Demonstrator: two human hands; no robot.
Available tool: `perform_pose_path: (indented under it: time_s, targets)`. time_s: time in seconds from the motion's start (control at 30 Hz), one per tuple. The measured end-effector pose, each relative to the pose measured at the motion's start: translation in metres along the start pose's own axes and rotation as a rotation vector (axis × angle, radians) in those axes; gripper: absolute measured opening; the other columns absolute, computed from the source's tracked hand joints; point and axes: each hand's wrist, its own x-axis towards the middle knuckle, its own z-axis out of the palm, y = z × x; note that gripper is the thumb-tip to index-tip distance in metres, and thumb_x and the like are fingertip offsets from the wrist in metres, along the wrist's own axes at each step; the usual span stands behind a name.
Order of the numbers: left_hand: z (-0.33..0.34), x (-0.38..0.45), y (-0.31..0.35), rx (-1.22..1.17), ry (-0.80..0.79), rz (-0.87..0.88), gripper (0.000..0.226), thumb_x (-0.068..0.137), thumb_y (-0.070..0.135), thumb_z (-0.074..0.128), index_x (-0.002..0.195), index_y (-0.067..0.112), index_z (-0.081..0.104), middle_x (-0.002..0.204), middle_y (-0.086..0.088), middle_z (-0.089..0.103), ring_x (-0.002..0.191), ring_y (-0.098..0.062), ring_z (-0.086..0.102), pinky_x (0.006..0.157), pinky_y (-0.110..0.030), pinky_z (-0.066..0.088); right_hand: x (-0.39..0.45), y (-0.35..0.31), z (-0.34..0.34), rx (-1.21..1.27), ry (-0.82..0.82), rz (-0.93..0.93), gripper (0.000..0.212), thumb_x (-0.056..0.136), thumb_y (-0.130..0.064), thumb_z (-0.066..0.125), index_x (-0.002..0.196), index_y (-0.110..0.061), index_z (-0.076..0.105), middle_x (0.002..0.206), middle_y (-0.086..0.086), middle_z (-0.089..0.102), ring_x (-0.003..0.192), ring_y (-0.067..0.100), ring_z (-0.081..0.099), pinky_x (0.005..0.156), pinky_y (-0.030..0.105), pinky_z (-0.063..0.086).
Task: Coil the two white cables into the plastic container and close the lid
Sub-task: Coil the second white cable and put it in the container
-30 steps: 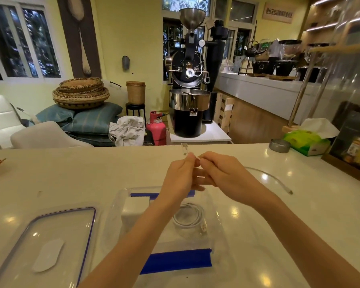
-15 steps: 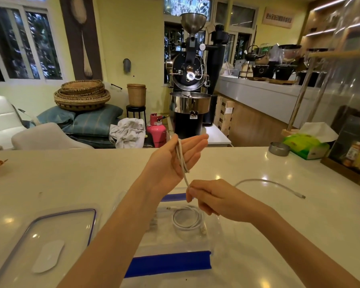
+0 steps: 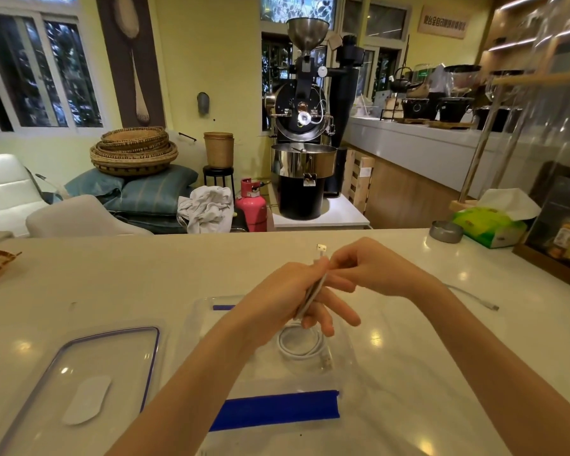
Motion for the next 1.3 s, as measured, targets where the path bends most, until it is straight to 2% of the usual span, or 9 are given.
perform_pose_path:
  time_s: [0.13,0.27,0.37,0.53,0.63,0.7,0.9,1.07,1.3]
  targets:
    - [0.012,0.010,-0.015,0.145,0.105,-0.107,0.049,0.097,0.041,0.024,0.099,0.009,0.060,0.069,0.000,0.075,0.041,-0.008,0.061,0.045,-0.017,0.041,0.000,-0.006,-0.001,0.005,-0.037,-0.012,0.012,0.085,-0.016,0.060,0.085,-0.016,0.072,0.075,-0.002,0.069,0.065,0.005,0.058,0.065,0.015,0.048]
    - [0.012,0.020,-0.025,0.051,0.254,-0.086,0.048,0.097,0.039,0.023,0.106,0.006,0.057,0.075,-0.004,0.071,0.050,-0.009,0.065,0.044,-0.015,0.045,-0.001,-0.010,0.008,-0.090,0.084,-0.045,0.020,0.087,-0.015,0.058,0.103,-0.015,0.069,0.080,-0.009,0.065,0.058,-0.002,0.057,0.056,0.009,0.047]
    - [0.010,0.026,-0.029,-0.027,0.373,-0.030,0.046,0.098,0.036,0.024,0.113,0.007,0.057,0.079,-0.004,0.068,0.063,-0.011,0.067,0.052,-0.017,0.050,-0.006,-0.015,0.017,-0.139,0.173,-0.069,0.022,0.088,-0.016,0.057,0.108,-0.016,0.067,0.088,-0.004,0.068,0.057,-0.002,0.054,0.058,0.007,0.044]
    - [0.001,0.031,-0.022,-0.260,0.585,0.068,0.047,0.099,0.034,0.022,0.102,0.008,0.061,0.078,0.000,0.066,0.071,-0.007,0.063,0.056,-0.011,0.050,-0.020,-0.029,0.029,0.166,0.254,-0.108,0.020,0.089,-0.017,0.055,0.104,-0.015,0.069,0.064,-0.009,0.064,0.041,0.002,0.052,0.045,0.010,0.043]
    - [-0.010,0.033,-0.016,-0.607,0.508,0.165,0.049,0.099,0.035,0.020,0.114,0.003,0.054,0.092,-0.003,0.071,0.082,-0.011,0.069,0.070,-0.021,0.053,-0.028,-0.032,0.036,0.283,0.175,-0.122,0.018,0.090,-0.015,0.052,0.088,-0.015,0.071,0.062,-0.008,0.067,0.037,0.006,0.049,0.043,0.012,0.044]
    - [-0.015,0.032,-0.011,-0.717,0.428,0.185,0.049,0.099,0.034,0.019,0.109,0.003,0.056,0.089,-0.002,0.074,0.080,-0.010,0.072,0.063,-0.019,0.055,-0.031,-0.030,0.042,0.255,0.139,-0.135,0.021,0.091,-0.015,0.050,0.088,-0.009,0.070,0.063,-0.006,0.067,0.036,0.007,0.049,0.046,0.012,0.044]
    - [-0.021,0.026,-0.002,-0.726,0.299,0.162,0.049,0.098,0.036,0.025,0.096,0.007,0.064,0.060,0.005,0.073,0.053,-0.002,0.067,0.045,-0.013,0.051,-0.030,-0.019,0.036,0.315,0.037,-0.118,0.022,0.091,-0.014,0.048,0.105,-0.012,0.066,0.061,-0.006,0.065,0.034,0.007,0.047,0.041,0.013,0.042]
    - [-0.022,0.021,0.006,-0.912,0.144,0.221,0.058,0.097,0.035,0.027,0.083,0.002,0.073,0.048,0.004,0.065,0.041,-0.003,0.061,0.039,-0.012,0.047,-0.023,-0.011,0.023,0.340,-0.121,-0.038,0.024,0.091,-0.027,0.047,0.088,-0.021,0.070,0.050,-0.008,0.061,0.037,0.006,0.045,0.042,0.015,0.041]
    - [-0.025,0.005,0.010,-1.005,-0.048,0.247,0.049,0.087,0.035,0.040,0.092,-0.003,0.071,0.039,0.004,0.055,0.032,-0.002,0.052,0.035,-0.012,0.042,-0.012,-0.005,0.013,0.311,-0.232,-0.016,0.030,0.072,-0.047,0.055,0.063,-0.022,0.067,0.048,-0.001,0.052,0.042,0.009,0.042,0.049,0.017,0.041]
